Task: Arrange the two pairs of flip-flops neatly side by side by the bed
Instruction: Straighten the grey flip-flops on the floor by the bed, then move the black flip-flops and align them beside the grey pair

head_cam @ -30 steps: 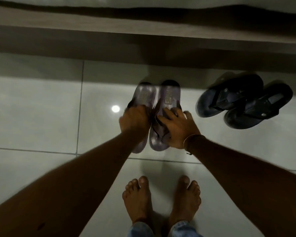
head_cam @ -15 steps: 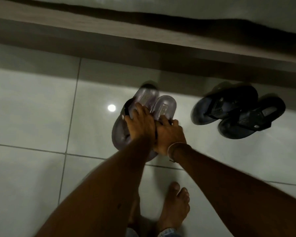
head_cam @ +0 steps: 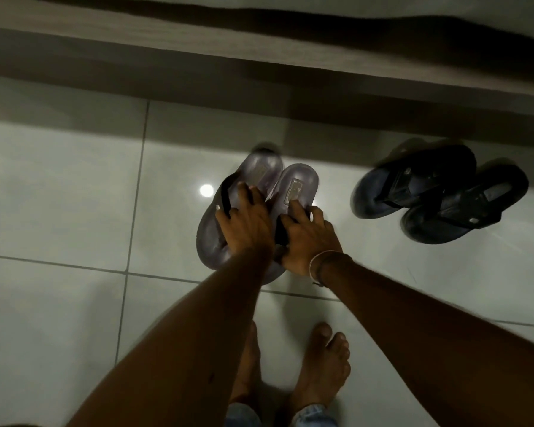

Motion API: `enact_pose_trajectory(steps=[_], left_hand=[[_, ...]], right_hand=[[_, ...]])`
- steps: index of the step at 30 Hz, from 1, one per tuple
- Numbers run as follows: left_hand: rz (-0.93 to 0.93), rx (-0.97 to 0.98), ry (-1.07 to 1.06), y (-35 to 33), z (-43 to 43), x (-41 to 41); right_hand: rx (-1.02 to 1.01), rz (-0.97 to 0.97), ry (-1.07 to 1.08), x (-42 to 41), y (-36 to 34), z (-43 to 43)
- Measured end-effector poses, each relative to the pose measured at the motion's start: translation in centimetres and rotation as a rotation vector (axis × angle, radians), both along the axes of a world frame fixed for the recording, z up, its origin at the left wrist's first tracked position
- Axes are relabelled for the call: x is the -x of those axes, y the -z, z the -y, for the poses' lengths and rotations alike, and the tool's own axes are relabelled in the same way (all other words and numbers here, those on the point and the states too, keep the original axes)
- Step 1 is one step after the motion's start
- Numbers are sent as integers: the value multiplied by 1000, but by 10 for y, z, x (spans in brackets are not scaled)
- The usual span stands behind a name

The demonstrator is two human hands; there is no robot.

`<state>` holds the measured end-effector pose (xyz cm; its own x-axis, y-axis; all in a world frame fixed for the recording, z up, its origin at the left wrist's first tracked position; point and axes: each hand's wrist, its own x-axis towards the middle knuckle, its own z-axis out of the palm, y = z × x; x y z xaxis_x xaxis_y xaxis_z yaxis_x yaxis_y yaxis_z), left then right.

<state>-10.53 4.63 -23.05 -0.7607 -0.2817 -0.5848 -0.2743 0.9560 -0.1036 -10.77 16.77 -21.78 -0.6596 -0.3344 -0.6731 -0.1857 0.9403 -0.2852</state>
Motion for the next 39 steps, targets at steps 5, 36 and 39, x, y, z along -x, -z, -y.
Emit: enact_pose_trajectory(steps=[5, 36, 39], left_hand=[[-19, -9, -235, -1, -7, 0], [-34, -463, 526, -74, -185, 75], [-28, -401, 654, -44, -229, 111]], right_hand=[[28, 13, -112, 14, 3, 0], [24, -51, 1398, -3, -48, -278], [48, -50, 1406, 32, -24, -301]])
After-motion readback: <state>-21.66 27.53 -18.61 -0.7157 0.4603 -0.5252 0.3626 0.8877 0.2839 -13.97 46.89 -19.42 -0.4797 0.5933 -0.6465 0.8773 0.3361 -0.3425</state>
